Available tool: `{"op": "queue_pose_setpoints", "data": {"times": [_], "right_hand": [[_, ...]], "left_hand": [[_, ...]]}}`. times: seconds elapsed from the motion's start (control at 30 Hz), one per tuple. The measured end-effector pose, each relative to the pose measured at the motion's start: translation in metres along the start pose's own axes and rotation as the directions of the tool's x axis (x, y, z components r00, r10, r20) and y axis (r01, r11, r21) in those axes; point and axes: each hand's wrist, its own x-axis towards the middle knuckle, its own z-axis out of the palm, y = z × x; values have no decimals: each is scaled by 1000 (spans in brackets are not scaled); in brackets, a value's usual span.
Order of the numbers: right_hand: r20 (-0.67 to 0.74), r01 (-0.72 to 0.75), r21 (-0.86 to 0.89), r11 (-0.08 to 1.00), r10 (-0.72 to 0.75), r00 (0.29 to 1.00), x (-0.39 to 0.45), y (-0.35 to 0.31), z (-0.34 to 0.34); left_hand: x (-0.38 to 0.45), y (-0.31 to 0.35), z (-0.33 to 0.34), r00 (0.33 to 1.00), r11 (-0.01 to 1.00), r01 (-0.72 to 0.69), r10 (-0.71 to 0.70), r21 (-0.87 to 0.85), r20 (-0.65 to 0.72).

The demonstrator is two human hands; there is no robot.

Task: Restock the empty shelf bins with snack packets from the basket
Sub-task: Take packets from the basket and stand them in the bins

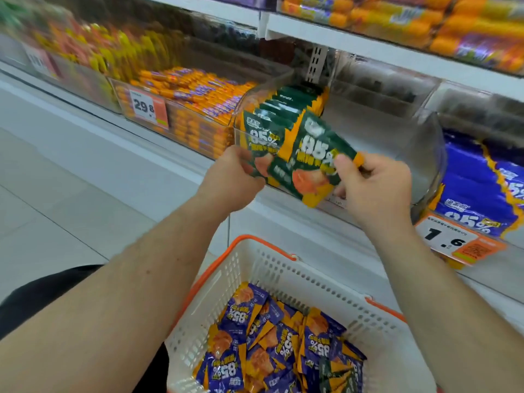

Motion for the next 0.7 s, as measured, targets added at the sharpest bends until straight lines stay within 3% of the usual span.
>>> {"op": "queue_pose_setpoints", "data": {"times": [0.17, 0.43, 0.6, 0.7], "right_hand": [[-104, 206, 63, 976, -199, 974, 41, -35, 11], [-64, 358, -151, 921, -371, 927, 54, -38, 45], [103, 153, -236, 960, -132, 986, 52, -29, 66], [117, 30, -347, 937, 11, 993, 57, -31, 74]], "left_hand": [[-3, 3, 3, 998, 998, 5, -8, 59, 60], [-3, 0, 10, 994, 986, -36, 18, 162, 112], [-3, 0, 16, 991, 983, -40, 16, 181, 129], [-2, -1, 20, 988, 976, -38, 4, 215, 157]]}}
